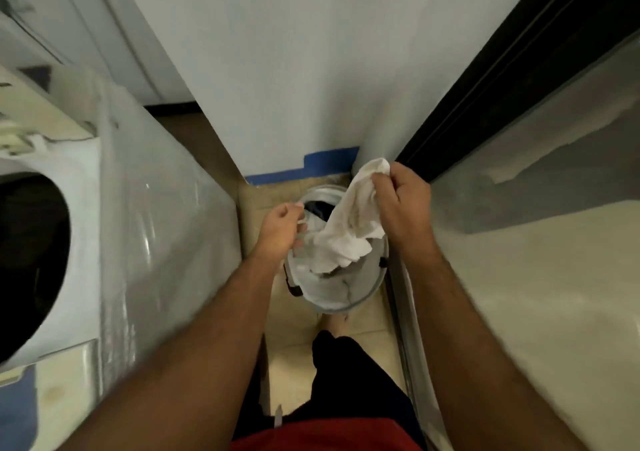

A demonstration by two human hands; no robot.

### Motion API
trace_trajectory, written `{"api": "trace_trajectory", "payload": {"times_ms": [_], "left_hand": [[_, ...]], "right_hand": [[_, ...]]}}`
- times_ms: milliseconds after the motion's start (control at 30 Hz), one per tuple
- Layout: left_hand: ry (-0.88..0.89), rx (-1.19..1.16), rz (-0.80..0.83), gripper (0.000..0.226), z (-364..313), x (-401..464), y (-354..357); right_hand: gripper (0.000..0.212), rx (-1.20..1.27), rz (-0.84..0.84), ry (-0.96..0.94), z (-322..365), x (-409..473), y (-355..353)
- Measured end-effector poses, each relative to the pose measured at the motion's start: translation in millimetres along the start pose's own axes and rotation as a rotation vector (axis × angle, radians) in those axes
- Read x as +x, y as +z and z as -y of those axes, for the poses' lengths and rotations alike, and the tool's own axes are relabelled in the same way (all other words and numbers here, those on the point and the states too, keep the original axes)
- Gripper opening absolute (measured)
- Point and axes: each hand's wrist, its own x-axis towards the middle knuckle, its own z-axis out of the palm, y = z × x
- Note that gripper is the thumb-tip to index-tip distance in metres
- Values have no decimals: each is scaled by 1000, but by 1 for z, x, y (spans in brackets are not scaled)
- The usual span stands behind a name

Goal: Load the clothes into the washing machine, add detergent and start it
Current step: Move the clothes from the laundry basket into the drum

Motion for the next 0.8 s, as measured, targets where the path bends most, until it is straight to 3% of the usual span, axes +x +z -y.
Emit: {"api": "trace_trajectory", "payload": {"times_ms": [67,167,233,333,467,533,633,800], "left_hand": [[54,-1,6,17,-21,-16,-5],[120,39,34,15,-40,-29,-13],[158,94,60,18,-54,-38,-18],[283,253,107,55,-74,-45,-19],[400,334,198,91,-110,-59,-13],[443,355,207,77,-128,-66,-9],[533,332,192,19,-157,-80,-6],[534,109,176,23,-202,-113,-10]], "right_hand": [[29,-90,-94,-72,23,-3,-5],[32,-325,88,-22,40,-1,0],[38,-345,77,-47,60,8,-6],[42,-180,24,-95,104,22,-27],[43,126,245,-133,158,42,-59],[35,275,329,-131,178,49,-74],[27,402,260,-143,203,60,-95],[18,555,223,-100,233,62,-116]]}}
